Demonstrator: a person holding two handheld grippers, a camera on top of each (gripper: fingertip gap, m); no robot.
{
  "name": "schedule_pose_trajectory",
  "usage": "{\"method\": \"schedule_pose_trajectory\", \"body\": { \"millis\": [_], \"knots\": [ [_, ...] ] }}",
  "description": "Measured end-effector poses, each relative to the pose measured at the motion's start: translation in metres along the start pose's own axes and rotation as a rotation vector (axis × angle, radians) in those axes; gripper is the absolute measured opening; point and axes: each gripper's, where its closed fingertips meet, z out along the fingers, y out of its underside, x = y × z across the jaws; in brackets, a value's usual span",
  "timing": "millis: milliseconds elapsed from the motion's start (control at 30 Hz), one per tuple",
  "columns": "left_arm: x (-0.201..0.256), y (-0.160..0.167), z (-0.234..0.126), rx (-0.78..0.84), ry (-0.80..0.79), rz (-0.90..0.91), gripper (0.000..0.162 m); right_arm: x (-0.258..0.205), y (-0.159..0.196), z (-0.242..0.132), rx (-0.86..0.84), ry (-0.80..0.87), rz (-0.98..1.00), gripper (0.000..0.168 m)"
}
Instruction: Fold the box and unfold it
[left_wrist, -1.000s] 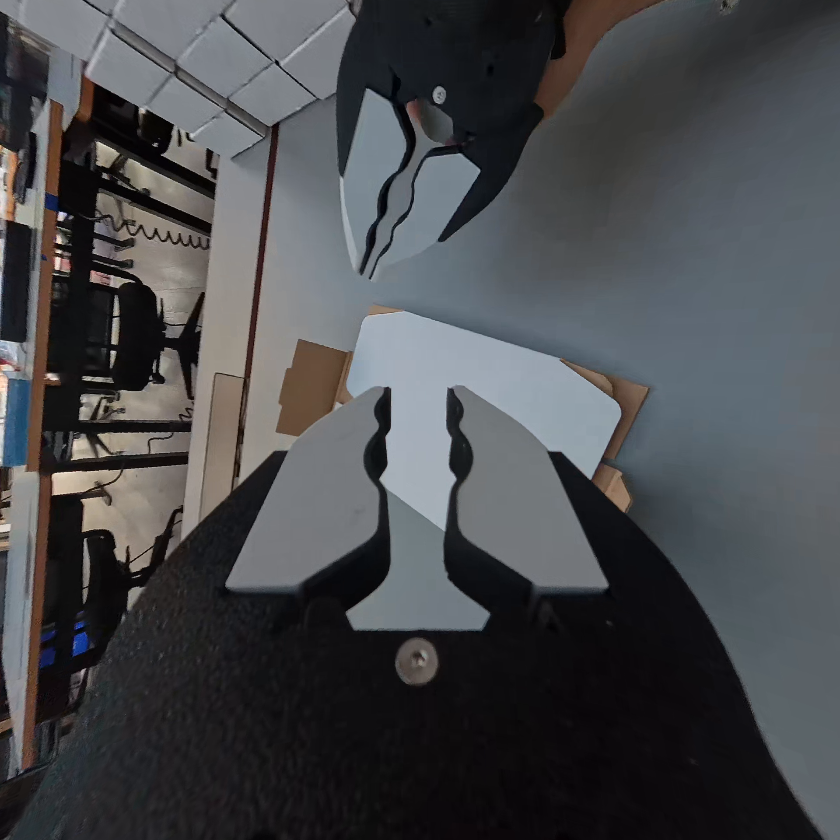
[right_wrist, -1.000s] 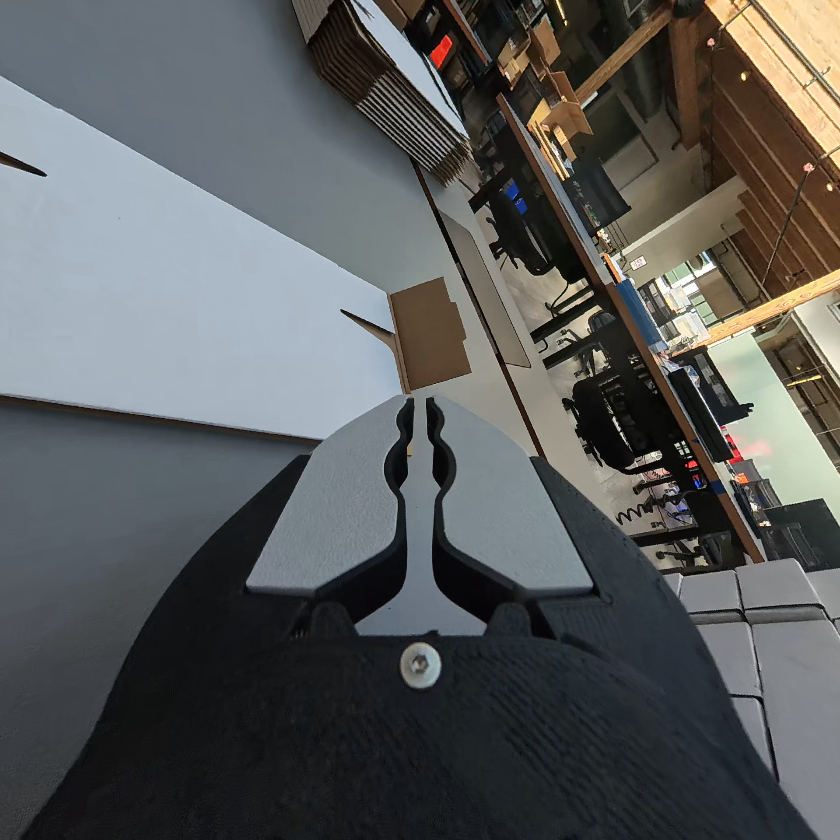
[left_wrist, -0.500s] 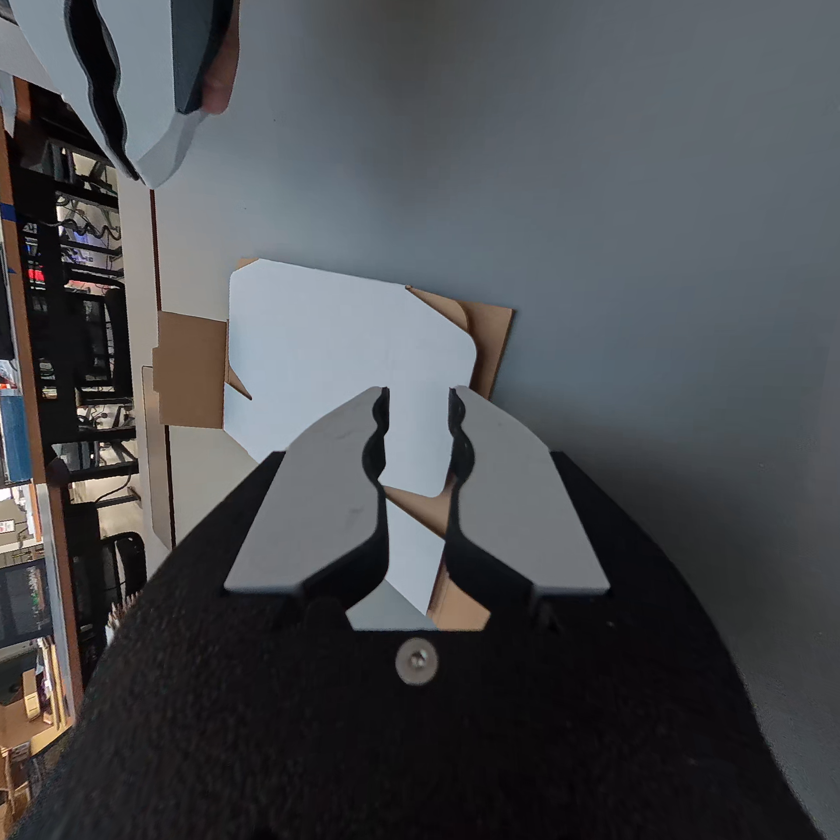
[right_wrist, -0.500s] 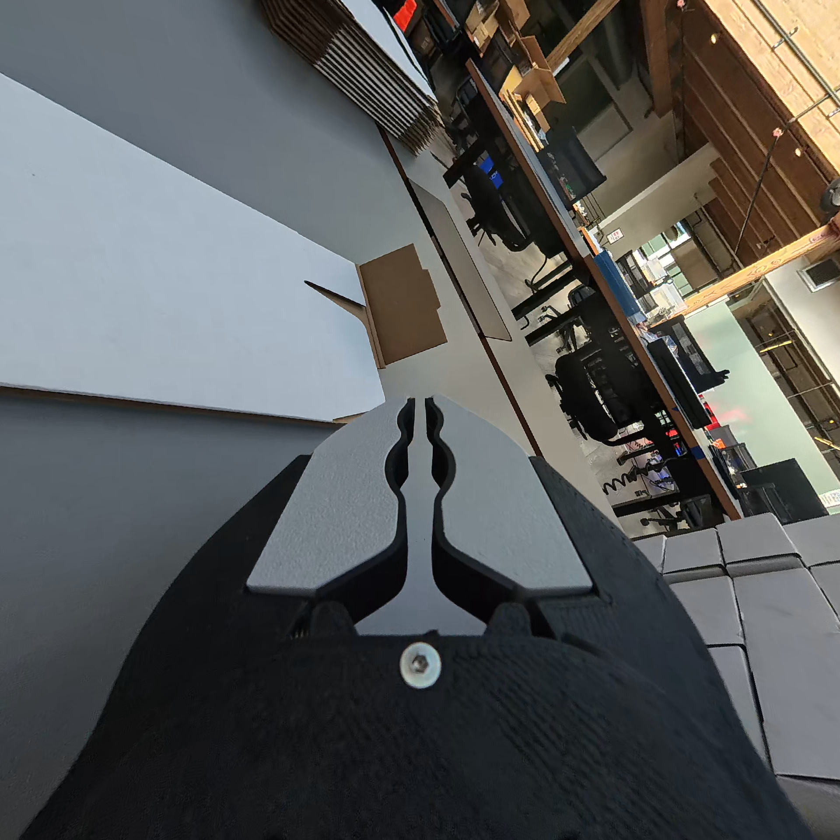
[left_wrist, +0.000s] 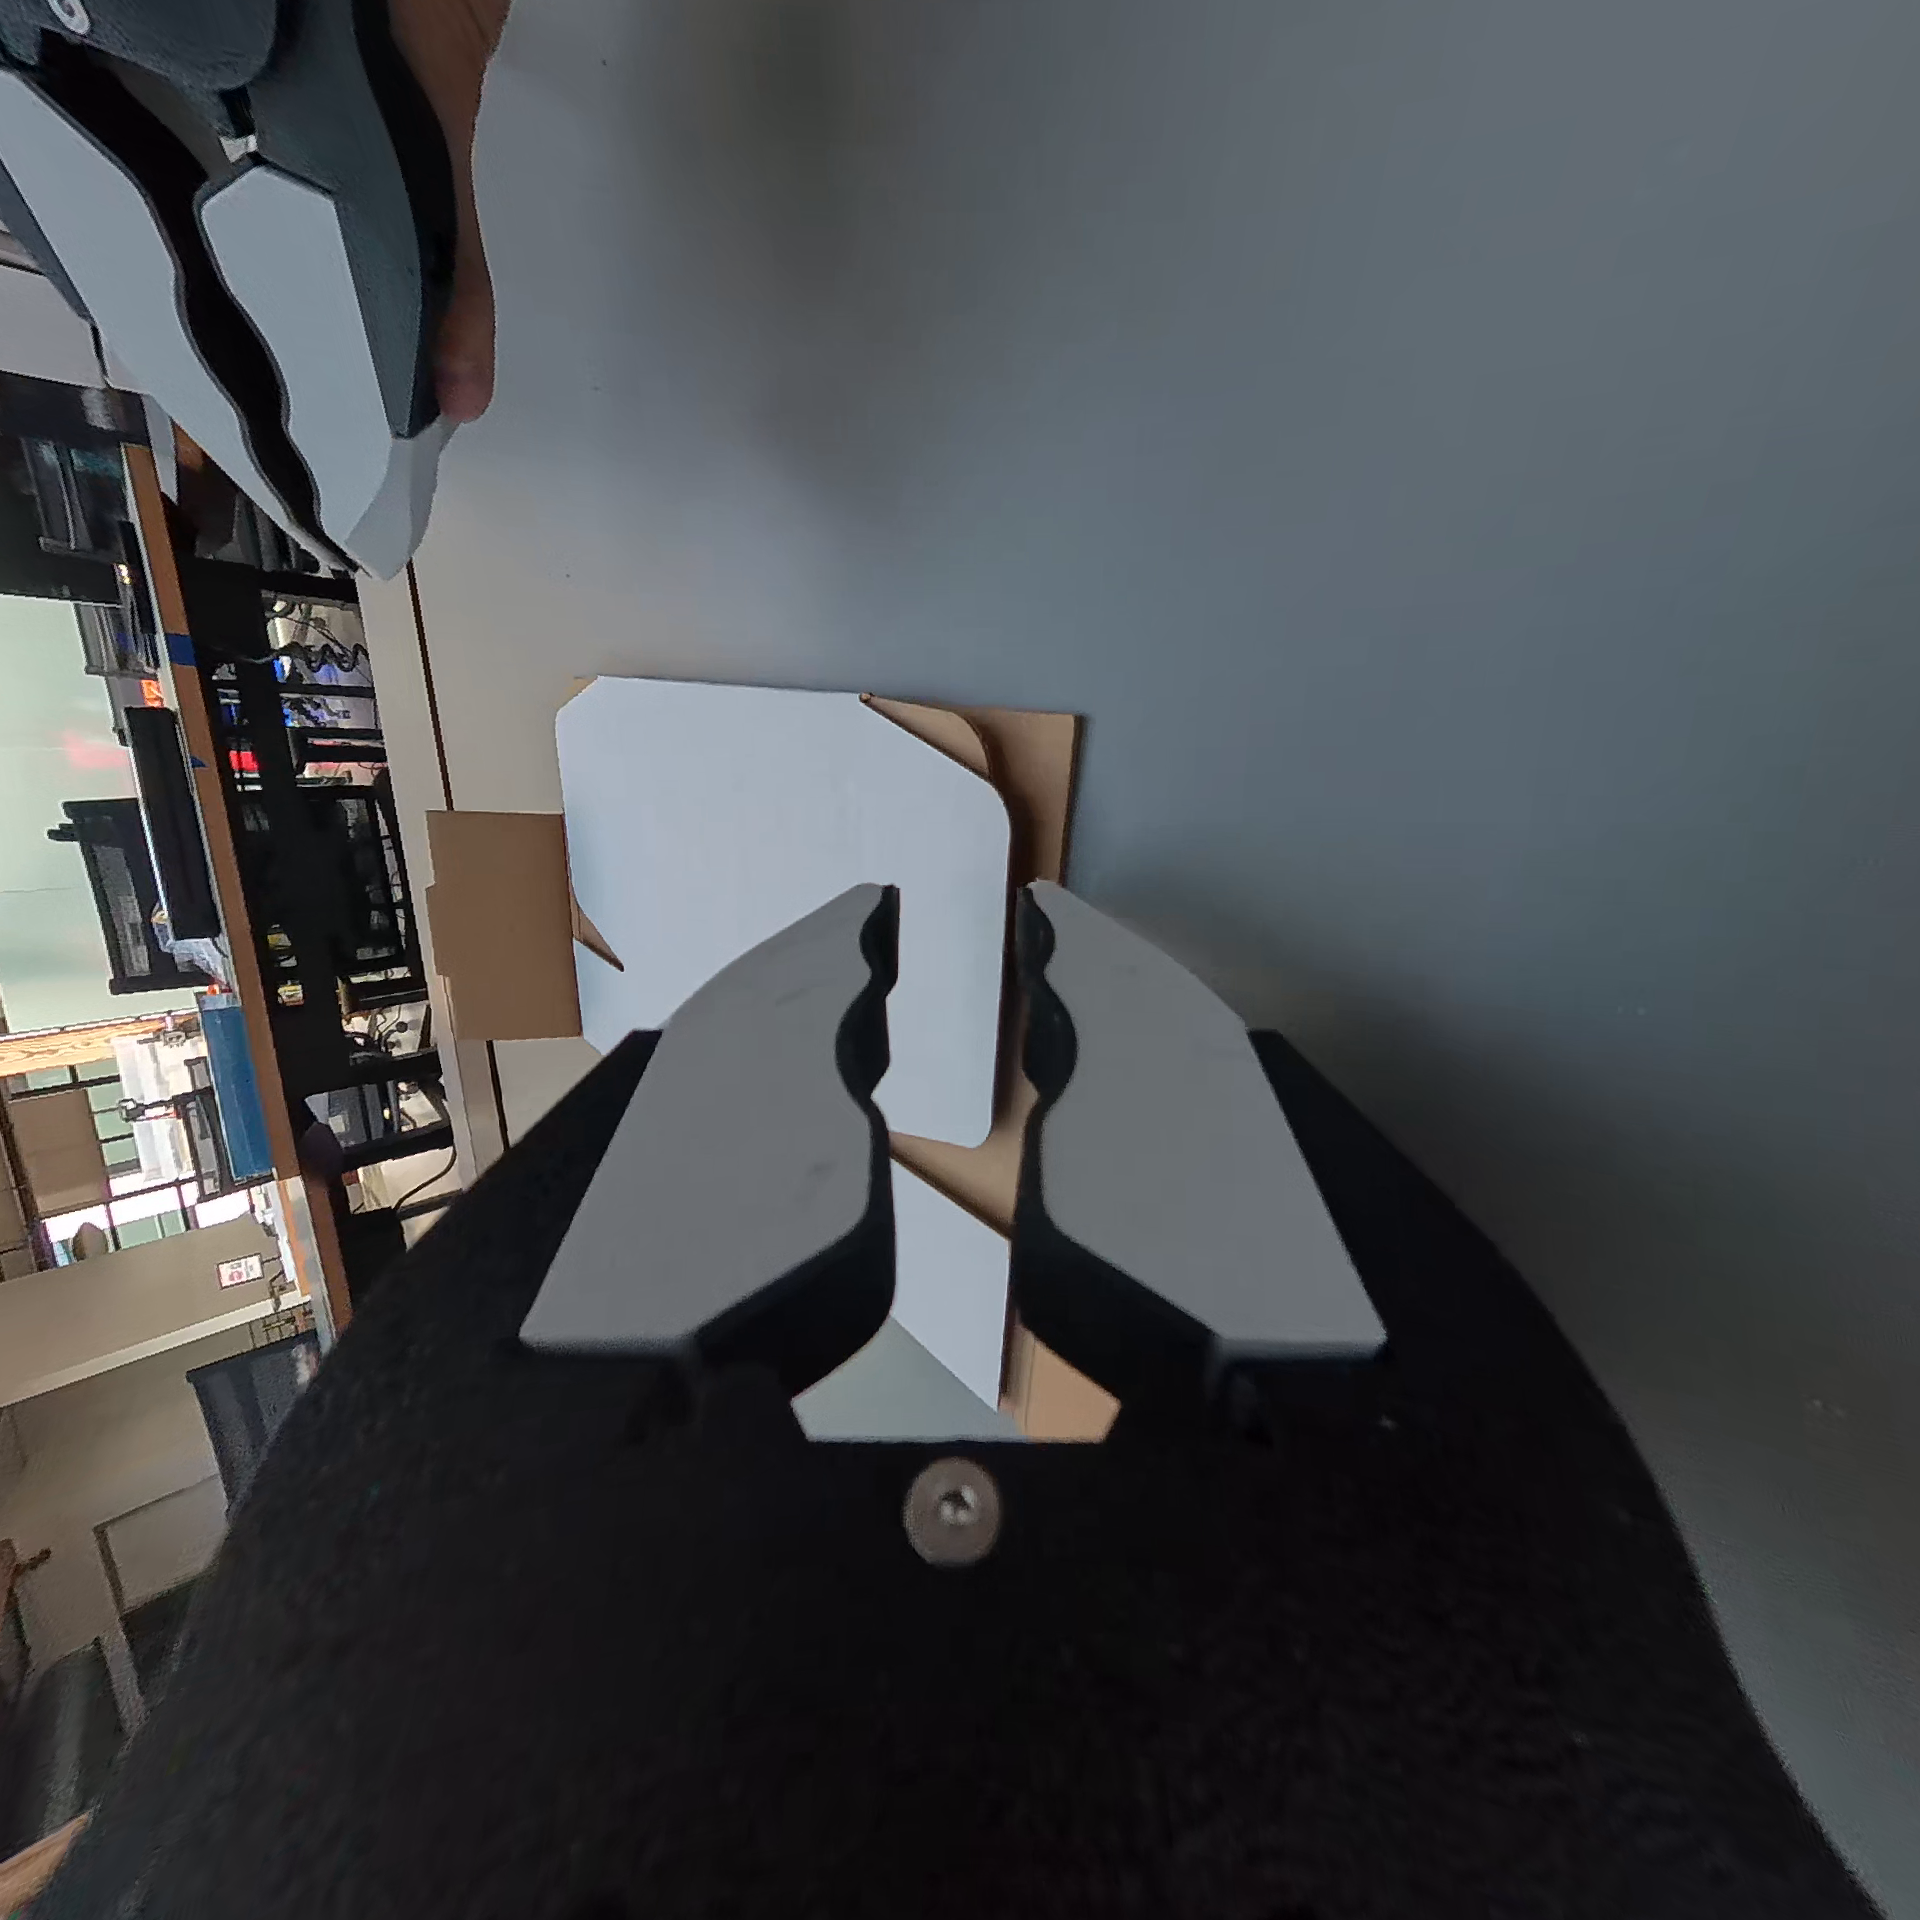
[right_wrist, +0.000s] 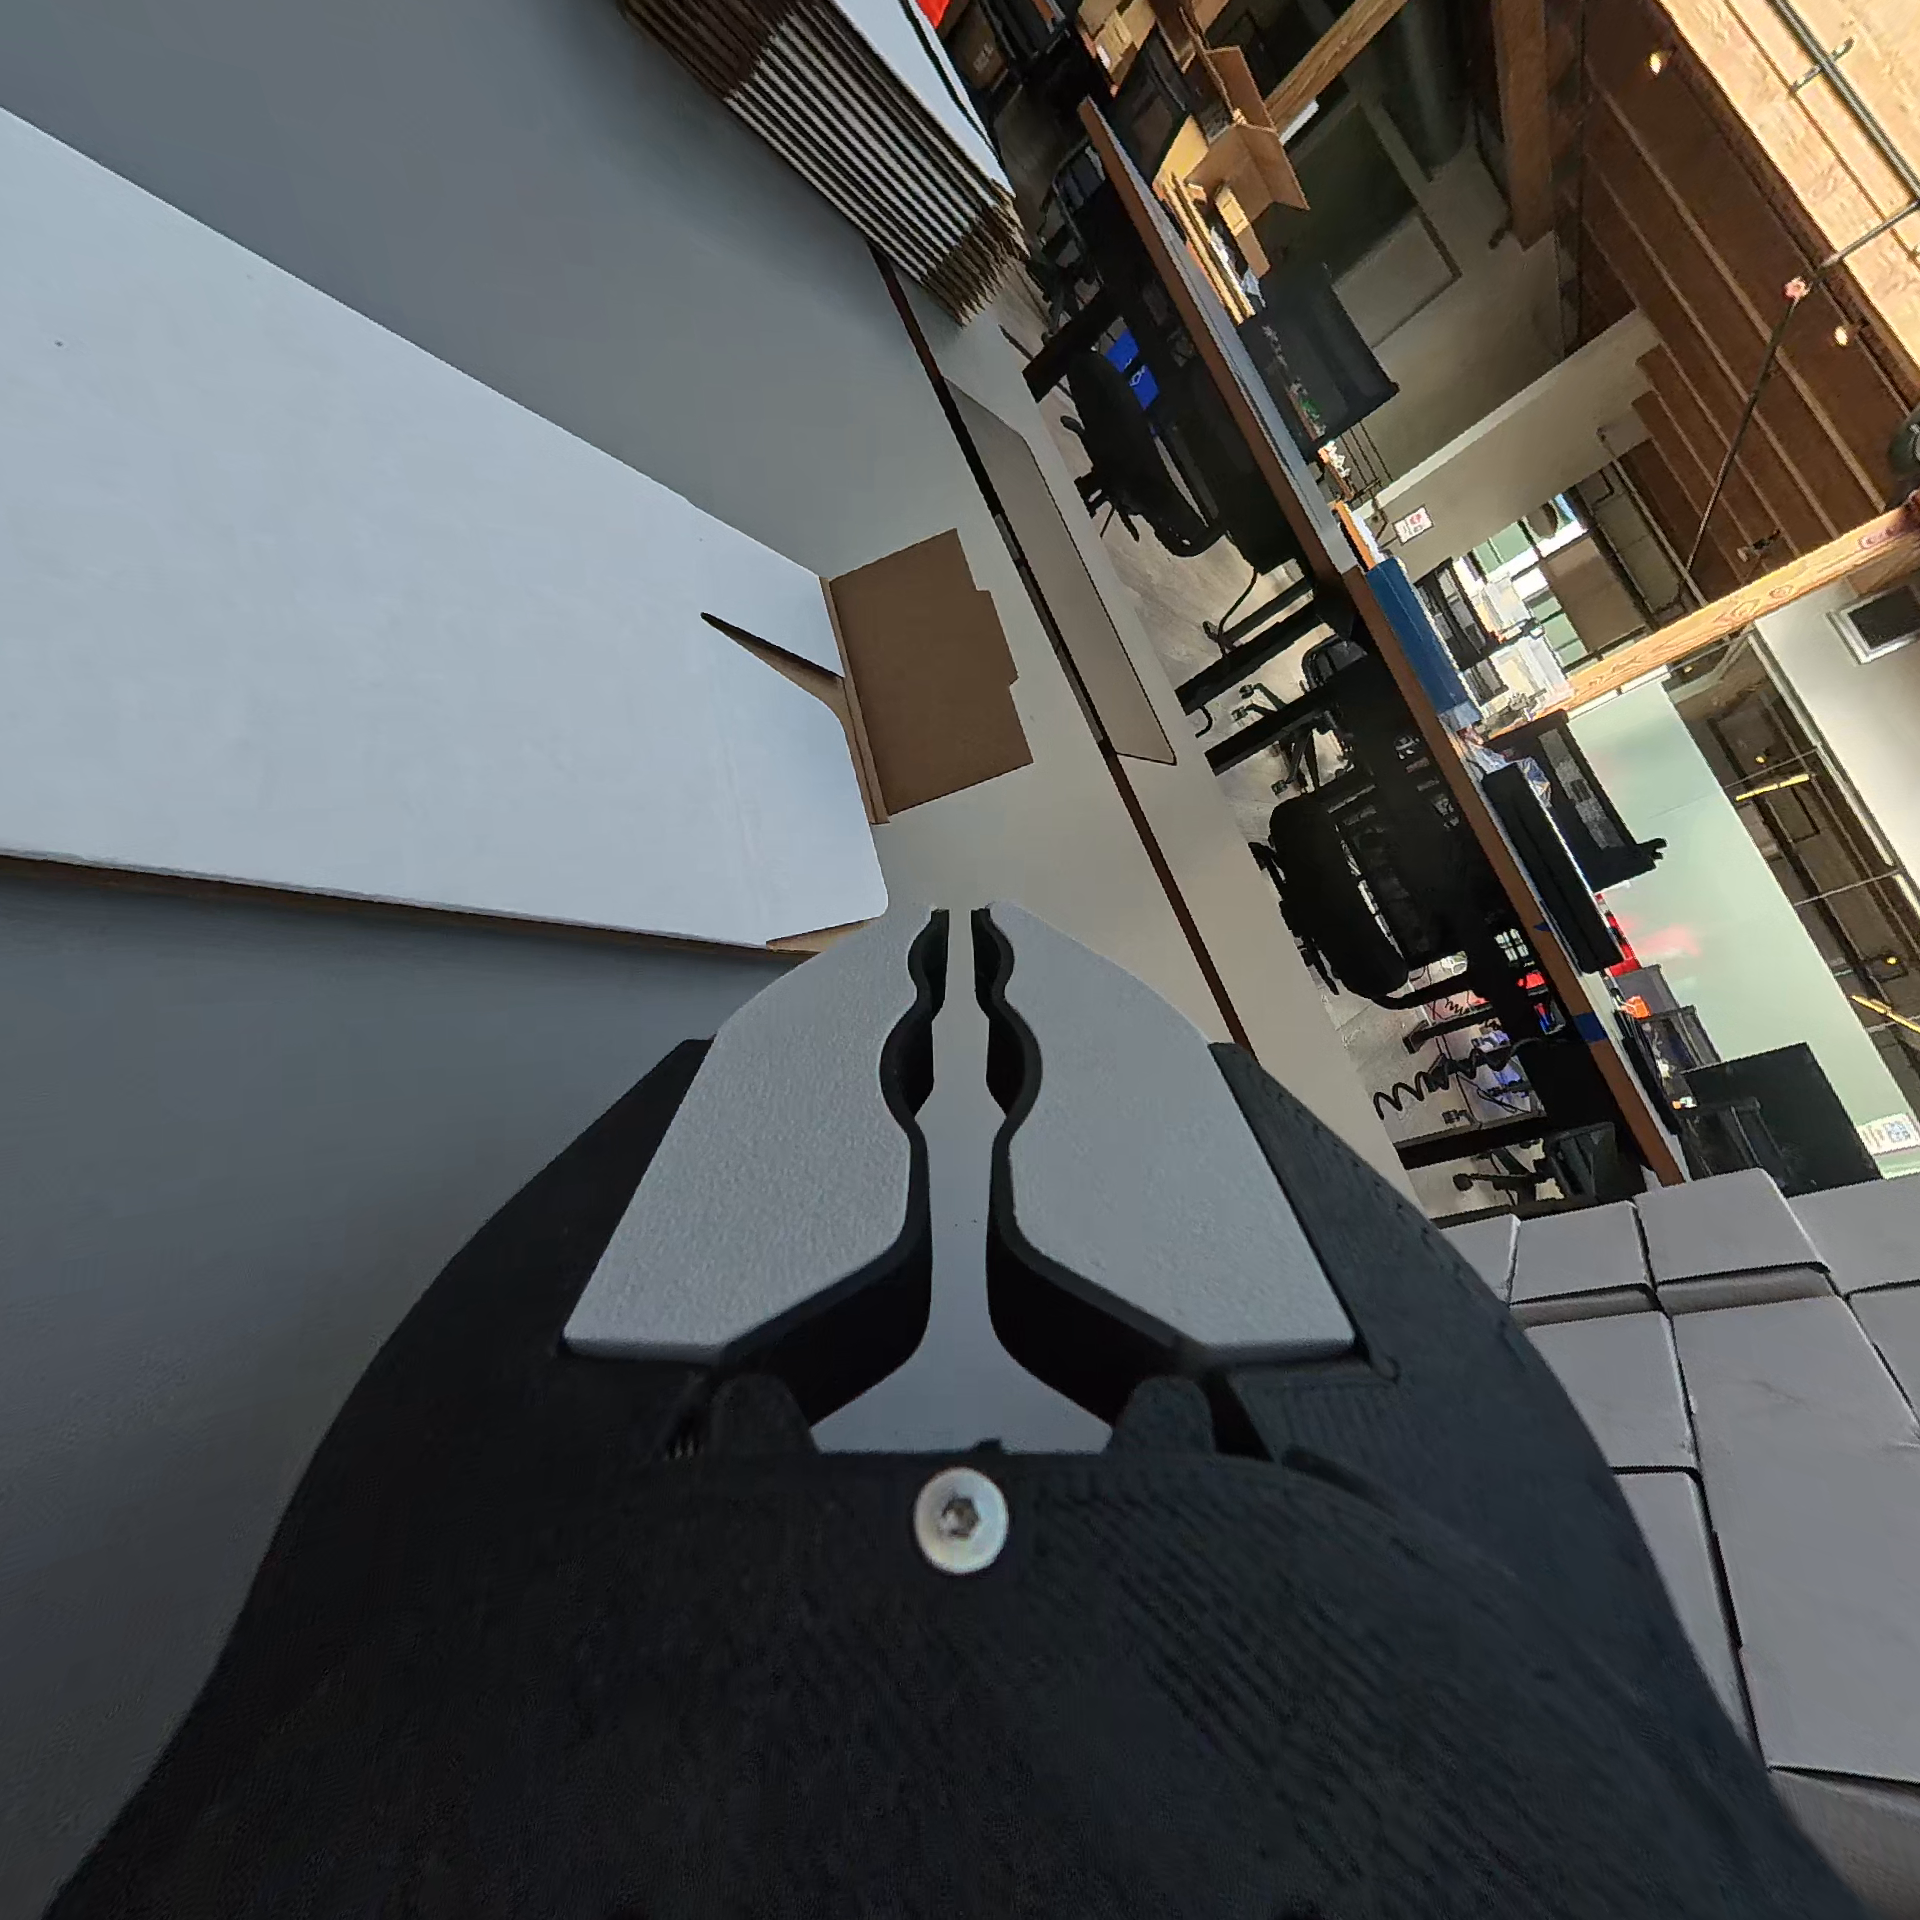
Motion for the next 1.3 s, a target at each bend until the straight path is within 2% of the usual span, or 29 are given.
{"method": "schedule_pose_trajectory", "body": {
  "millis": [67,267,400,733,900,1033,1133,1300],
  "knots": [
    [-0.002,0.009,0.004,-0.058,-0.010,0.009,0.019,-0.002,-0.001,0.000,0.000,-0.006,-0.009,0.004],
    [0.001,0.010,0.007,-0.088,0.013,-0.015,0.014,-0.008,-0.004,0.001,0.020,-0.037,-0.013,0.005],
    [-0.002,0.013,0.004,-0.110,-0.026,0.082,0.020,-0.009,-0.002,0.001,0.012,-0.048,-0.015,0.006],
    [0.001,0.013,0.003,-0.095,0.004,0.113,0.019,-0.010,0.001,0.002,-0.001,-0.048,-0.022,0.005],
    [0.005,0.016,0.008,-0.108,0.026,0.065,0.005,-0.011,0.001,0.003,-0.004,-0.052,-0.031,0.005],
    [-0.002,0.020,0.011,-0.146,-0.068,0.081,0.003,-0.011,0.003,0.003,-0.007,-0.052,-0.035,0.005],
    [-0.021,0.016,0.004,-0.110,-0.219,0.063,0.002,-0.012,-0.006,0.000,0.040,-0.061,-0.028,0.006],
    [-0.051,0.017,-0.017,-0.002,-0.409,-0.152,0.001,-0.043,-0.046,-0.012,0.242,-0.236,-0.044,0.000]
  ]
}}
